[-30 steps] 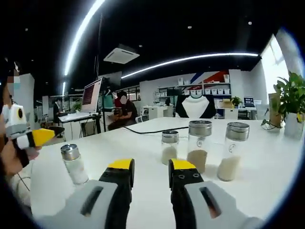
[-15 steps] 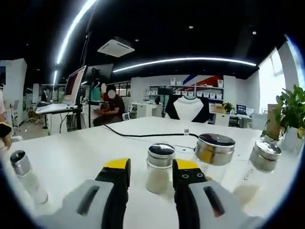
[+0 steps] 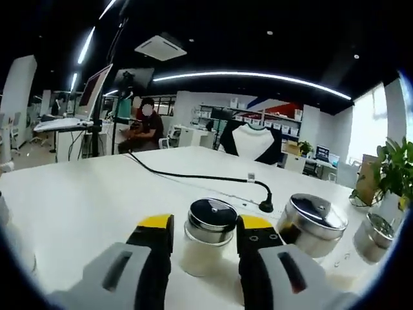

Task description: Rotate the seasoning bottle until the label or dispensing opening points toward the visible target arrow and the bottle remains upright within the marked orientation range

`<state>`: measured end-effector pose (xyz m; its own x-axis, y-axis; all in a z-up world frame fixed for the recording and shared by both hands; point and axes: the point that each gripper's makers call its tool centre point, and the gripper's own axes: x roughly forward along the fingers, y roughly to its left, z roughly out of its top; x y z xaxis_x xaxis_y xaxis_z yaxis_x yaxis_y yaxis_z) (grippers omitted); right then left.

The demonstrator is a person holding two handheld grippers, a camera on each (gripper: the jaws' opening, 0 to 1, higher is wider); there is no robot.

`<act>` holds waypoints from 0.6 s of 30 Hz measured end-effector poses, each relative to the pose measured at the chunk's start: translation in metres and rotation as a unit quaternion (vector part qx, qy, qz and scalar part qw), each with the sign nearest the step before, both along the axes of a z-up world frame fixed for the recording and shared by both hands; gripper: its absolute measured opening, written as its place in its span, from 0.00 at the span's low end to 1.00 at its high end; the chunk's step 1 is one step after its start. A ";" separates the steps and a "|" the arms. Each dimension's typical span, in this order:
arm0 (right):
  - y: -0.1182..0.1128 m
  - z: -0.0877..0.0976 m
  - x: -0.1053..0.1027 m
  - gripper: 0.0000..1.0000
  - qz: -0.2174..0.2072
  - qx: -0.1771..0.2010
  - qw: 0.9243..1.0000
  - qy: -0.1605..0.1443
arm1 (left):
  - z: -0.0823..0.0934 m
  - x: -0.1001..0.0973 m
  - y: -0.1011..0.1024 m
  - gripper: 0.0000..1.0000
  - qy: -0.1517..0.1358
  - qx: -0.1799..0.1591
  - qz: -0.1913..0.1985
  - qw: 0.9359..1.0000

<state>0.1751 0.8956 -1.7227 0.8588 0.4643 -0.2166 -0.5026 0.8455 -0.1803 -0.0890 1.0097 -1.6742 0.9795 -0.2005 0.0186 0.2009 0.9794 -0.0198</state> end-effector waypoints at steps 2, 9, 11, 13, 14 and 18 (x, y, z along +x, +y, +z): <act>0.000 0.001 0.007 0.36 -0.002 0.010 1.000 0.002 | 0.003 -0.002 0.003 0.65 -0.002 0.001 0.004 1.000; 0.005 0.001 0.022 0.32 -0.009 0.012 1.000 0.007 | 0.006 -0.006 0.011 0.64 -0.002 0.000 0.015 1.000; 0.006 0.001 0.026 0.32 -0.012 0.017 1.000 0.011 | 0.008 -0.007 0.013 0.64 -0.003 0.004 0.015 1.000; 0.006 0.001 0.029 0.32 -0.014 0.022 1.000 0.012 | 0.011 -0.009 0.013 0.64 -0.005 0.005 0.017 1.000; 0.006 0.001 0.028 0.31 -0.014 0.023 1.000 0.013 | 0.012 -0.009 0.014 0.64 -0.006 0.005 0.018 1.000; 0.006 0.005 0.020 0.29 -0.004 0.063 0.998 0.015 | 0.013 -0.010 0.013 0.64 -0.008 0.000 0.015 1.000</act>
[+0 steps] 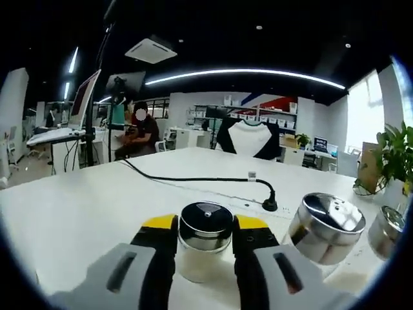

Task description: Rotate the seasoning bottle until the label or dispensing opening points toward the visible target arrow and the bottle remains upright within the marked orientation range

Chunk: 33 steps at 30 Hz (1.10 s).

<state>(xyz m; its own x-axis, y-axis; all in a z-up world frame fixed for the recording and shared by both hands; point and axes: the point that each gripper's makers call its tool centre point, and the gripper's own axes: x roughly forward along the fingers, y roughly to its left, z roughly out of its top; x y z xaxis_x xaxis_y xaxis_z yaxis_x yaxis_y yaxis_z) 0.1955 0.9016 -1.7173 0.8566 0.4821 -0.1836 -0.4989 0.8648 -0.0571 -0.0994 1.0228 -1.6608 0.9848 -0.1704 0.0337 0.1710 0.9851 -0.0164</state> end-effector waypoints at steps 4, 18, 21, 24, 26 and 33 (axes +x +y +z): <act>-0.003 -0.001 -0.012 0.28 0.018 -0.006 1.000 -0.009 | 0.002 -0.001 -0.006 0.64 -0.001 0.000 -0.009 1.000; -0.025 0.024 -0.121 0.28 0.133 0.059 0.989 0.007 | 0.022 -0.009 -0.083 0.62 -0.025 0.028 -0.097 0.995; -0.037 0.030 -0.149 0.28 0.146 0.068 0.987 0.010 | 0.016 -0.008 -0.110 0.61 -0.013 0.032 -0.129 0.991; -0.047 0.037 -0.181 0.28 0.162 0.075 0.984 0.013 | 0.009 -0.008 -0.134 0.61 -0.004 0.042 -0.157 0.987; -0.055 0.042 -0.206 0.28 0.175 0.083 0.981 0.014 | -0.002 -0.006 -0.148 0.61 0.014 0.052 -0.174 0.983; -0.073 0.059 -0.273 0.28 0.204 0.119 0.972 0.016 | -0.048 0.004 -0.180 0.62 0.090 0.084 -0.211 0.970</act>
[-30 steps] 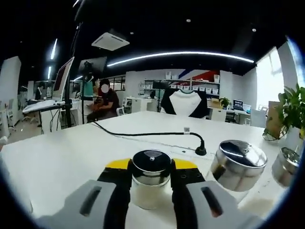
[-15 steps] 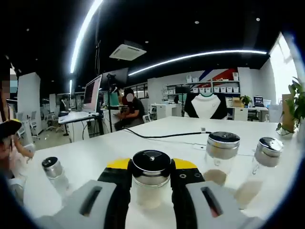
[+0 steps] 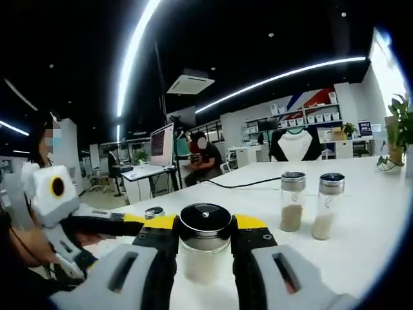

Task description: Rotate the seasoning bottle until the label or dispensing opening points toward the visible target arrow and the bottle remains upright within the marked orientation range

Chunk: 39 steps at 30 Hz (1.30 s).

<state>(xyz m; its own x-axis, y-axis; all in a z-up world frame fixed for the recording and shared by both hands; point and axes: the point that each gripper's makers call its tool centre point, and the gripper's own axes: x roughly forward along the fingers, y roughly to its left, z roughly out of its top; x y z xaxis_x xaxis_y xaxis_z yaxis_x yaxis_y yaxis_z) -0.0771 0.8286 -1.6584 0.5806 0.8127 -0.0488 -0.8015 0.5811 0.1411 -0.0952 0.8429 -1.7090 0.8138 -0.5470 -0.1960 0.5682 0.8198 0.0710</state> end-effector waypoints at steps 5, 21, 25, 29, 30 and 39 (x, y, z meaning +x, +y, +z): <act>0.004 0.004 -0.037 0.28 0.046 0.002 0.999 0.004 | -0.002 -0.003 -0.020 0.60 0.017 -0.002 -0.039 0.999; 0.017 0.021 -0.056 0.29 0.101 -0.015 0.994 -0.044 | 0.032 -0.015 -0.033 0.38 -0.044 -0.004 -0.078 0.996; 0.019 0.025 -0.053 0.29 0.070 -0.019 0.995 -0.061 | 0.037 -0.009 -0.025 0.38 -0.061 -0.006 -0.031 0.998; 0.018 0.027 -0.051 0.28 0.024 -0.010 0.997 -0.071 | 0.039 -0.003 -0.016 0.38 -0.060 -0.015 0.021 0.998; 0.020 0.027 -0.051 0.28 0.018 -0.009 0.997 -0.073 | 0.039 -0.003 -0.016 0.38 -0.062 -0.016 0.028 0.998; 0.025 0.032 -0.043 0.30 -0.013 0.012 0.997 -0.080 | 0.042 -0.010 -0.016 0.38 -0.081 -0.018 0.067 0.994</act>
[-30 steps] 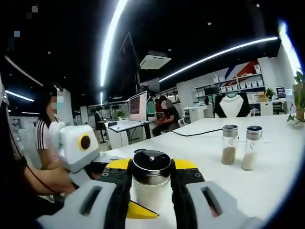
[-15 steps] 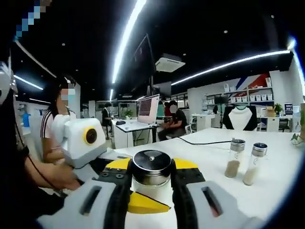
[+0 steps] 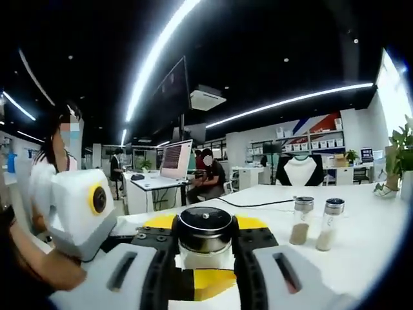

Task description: Rotate the seasoning bottle until the label or dispensing opening points toward the visible target arrow and the bottle remains upright within the marked orientation range

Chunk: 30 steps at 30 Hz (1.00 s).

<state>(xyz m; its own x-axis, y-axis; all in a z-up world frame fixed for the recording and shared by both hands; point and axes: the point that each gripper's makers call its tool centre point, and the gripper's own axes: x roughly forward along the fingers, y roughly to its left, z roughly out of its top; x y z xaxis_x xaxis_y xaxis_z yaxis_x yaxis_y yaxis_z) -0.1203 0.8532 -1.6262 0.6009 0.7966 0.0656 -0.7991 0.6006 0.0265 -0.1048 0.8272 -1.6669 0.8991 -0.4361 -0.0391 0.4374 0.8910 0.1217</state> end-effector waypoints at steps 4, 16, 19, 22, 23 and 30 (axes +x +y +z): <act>-0.004 0.004 -0.001 0.29 0.012 0.024 1.000 0.006 | 0.004 -0.003 -0.001 0.38 -0.009 -0.001 -0.018 1.000; -0.013 0.019 -0.017 0.29 0.064 0.018 0.998 -0.024 | 0.020 -0.019 -0.014 0.37 -0.023 -0.031 -0.122 0.992; -0.011 0.023 -0.022 0.29 0.076 0.006 0.997 -0.033 | 0.023 -0.023 -0.015 0.36 -0.024 -0.046 -0.137 0.989; -0.009 0.025 -0.026 0.29 0.081 -0.001 0.996 -0.040 | 0.027 -0.026 -0.014 0.36 -0.021 -0.064 -0.152 0.986; -0.008 0.026 -0.027 0.29 0.083 -0.004 0.996 -0.044 | 0.028 -0.027 -0.014 0.36 -0.022 -0.064 -0.152 0.986; -0.007 0.030 -0.028 0.29 0.089 -0.003 0.995 -0.047 | 0.034 -0.027 -0.013 0.36 -0.038 -0.065 -0.153 0.985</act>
<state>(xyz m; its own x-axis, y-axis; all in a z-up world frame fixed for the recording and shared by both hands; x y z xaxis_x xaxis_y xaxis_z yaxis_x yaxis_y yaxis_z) -0.1481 0.8465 -1.5959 0.4417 0.8904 0.1098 -0.8915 0.4493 -0.0576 -0.1321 0.8140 -1.6333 0.7229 -0.6841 0.0976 0.6821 0.7290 0.0576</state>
